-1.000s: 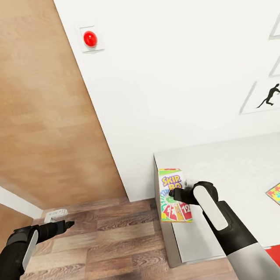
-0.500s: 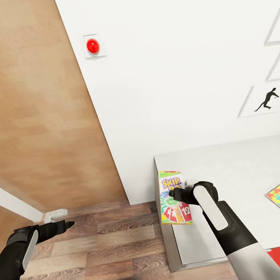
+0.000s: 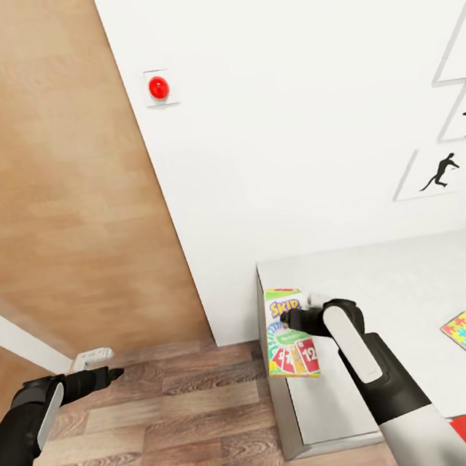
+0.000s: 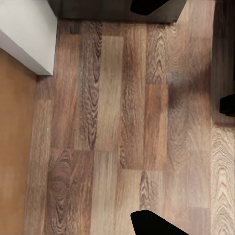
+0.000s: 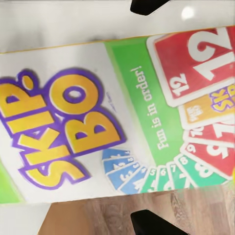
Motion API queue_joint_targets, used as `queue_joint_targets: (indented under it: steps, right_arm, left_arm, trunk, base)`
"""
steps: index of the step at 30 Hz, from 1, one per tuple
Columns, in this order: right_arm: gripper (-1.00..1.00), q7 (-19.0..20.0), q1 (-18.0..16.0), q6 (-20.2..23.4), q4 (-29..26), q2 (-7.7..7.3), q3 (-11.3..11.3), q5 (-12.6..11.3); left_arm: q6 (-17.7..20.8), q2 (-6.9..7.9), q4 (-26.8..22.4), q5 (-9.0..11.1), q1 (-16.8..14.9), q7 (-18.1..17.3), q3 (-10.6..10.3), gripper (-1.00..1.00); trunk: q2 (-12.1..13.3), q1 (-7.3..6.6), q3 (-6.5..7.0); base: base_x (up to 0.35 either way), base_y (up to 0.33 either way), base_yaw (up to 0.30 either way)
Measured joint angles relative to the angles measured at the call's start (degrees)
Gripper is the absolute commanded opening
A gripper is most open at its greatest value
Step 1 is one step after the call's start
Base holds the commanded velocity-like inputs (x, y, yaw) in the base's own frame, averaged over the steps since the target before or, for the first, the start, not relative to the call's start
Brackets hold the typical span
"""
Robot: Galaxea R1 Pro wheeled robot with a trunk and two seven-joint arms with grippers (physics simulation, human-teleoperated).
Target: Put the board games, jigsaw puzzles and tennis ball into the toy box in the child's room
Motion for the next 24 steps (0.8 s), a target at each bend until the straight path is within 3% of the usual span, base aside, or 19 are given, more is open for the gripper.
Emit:
queue_joint_targets:
  steps: [8, 16, 21, 24]
  right_arm:
    - [1.0, -0.19, 0.0, 0.84, -3.11, 0.0, 0.01, -0.01]
    - [1.0, -0.19, 0.0, 4.45, -6.12, 0.0, -0.29, -0.11]
    - [1.0, -0.14, 0.0, 5.75, -8.51, -0.01, -0.67, -0.45]
    - [1.0, -0.13, 0.07, 6.06, -10.4, -0.01, -0.74, -0.74]
  left_arm:
    - [-0.01, 0.01, 0.0, 0.0, 0.0, -0.07, 0.02, 1.0]
    - [0.1, 0.07, -0.1, 0.0, 0.0, -0.58, 0.03, 1.0]
    - [1.16, 0.08, -0.17, 0.1, 0.0, -2.51, 0.03, 1.0]
    - [4.39, 0.08, -0.18, 0.23, 0.0, -5.63, 0.15, 1.0]
  trunk:
    - [0.0, 0.0, 0.76]
    - [0.0, 0.0, 1.52]
    - [0.0, 0.0, 1.99]
    - [0.0, 0.0, 2.28]
  base:
    - [0.0, 0.0, 0.0]
    - [0.0, 0.0, 0.0]
    - [0.0, 0.0, 0.0]
    - [0.0, 0.0, 0.0]
